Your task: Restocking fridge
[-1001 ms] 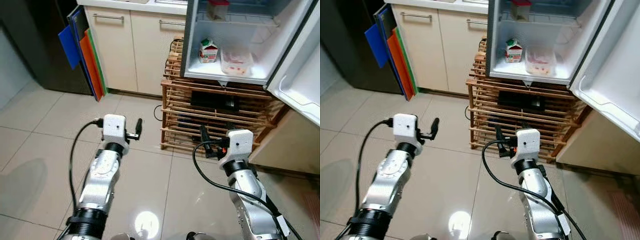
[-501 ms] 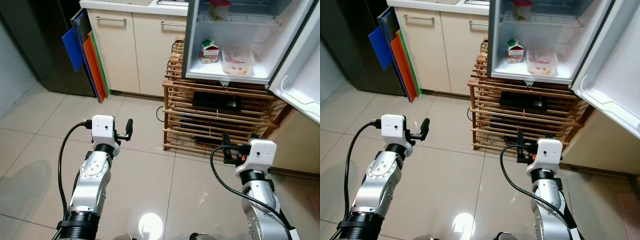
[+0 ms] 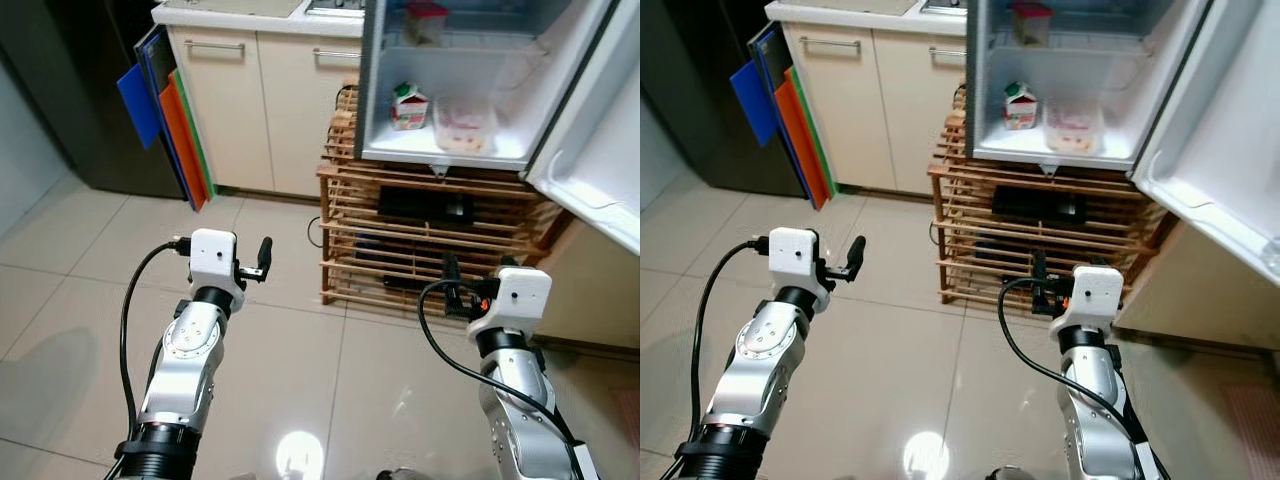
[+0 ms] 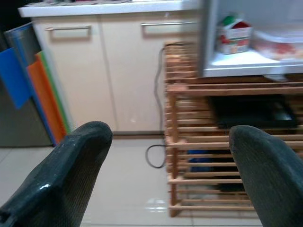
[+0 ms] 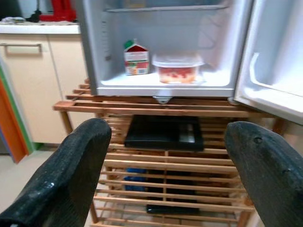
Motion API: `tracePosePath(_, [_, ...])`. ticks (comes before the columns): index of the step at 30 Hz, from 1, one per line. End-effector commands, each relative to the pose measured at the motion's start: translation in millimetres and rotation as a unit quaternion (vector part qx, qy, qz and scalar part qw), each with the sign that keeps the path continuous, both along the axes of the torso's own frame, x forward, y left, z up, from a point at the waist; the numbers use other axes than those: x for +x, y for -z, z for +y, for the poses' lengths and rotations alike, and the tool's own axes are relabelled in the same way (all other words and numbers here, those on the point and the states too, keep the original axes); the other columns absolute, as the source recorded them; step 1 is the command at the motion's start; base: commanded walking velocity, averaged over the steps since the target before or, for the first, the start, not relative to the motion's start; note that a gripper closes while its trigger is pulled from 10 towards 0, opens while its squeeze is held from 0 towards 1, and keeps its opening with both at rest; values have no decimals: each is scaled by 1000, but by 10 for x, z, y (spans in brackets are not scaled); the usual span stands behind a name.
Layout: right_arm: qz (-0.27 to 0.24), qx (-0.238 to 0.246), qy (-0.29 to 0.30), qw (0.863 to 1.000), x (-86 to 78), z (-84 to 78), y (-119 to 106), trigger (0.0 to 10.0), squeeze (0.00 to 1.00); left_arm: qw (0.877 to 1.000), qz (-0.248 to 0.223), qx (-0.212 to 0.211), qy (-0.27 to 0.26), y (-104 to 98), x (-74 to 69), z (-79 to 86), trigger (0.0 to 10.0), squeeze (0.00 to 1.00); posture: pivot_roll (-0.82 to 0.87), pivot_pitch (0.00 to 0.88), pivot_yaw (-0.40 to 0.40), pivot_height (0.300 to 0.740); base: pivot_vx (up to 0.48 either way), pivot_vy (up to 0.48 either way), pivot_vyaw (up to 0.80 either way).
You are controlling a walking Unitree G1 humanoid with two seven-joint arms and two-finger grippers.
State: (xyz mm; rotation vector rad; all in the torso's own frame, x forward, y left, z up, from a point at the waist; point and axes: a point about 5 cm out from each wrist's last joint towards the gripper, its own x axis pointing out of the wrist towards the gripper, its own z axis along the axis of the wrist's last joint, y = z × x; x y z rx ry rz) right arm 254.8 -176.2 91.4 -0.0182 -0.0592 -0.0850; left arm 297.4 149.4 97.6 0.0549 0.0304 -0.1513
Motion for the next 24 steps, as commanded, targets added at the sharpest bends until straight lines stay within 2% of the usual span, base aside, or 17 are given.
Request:
tracePosePath(1, [3,-2,1,1000,9,-13,20,10000,0,1000,2,5,11,7,21,-54,10000,0,23,6,52,740,0,-450,0])
tracePosePath(9, [2,-19,-3,1000,101,-58,20,10000,0,999,-7,-3,40,-25,77,-200,10000,0,11,0,40,740,0,-450,0])
tracePosePath(18, [-2,-24,-5,1000,141,-57,12,10000,0,999,-9,-3,45,-17,84,-216,10000,0,13,0,40,740,0,-432,0])
tracePosePath(24, [-2,-29,-8,1000,147,-48,17,10000,0,999,-9,-3,31,-13,112,-171,10000,0,13,0,38,740,287,-378,0])
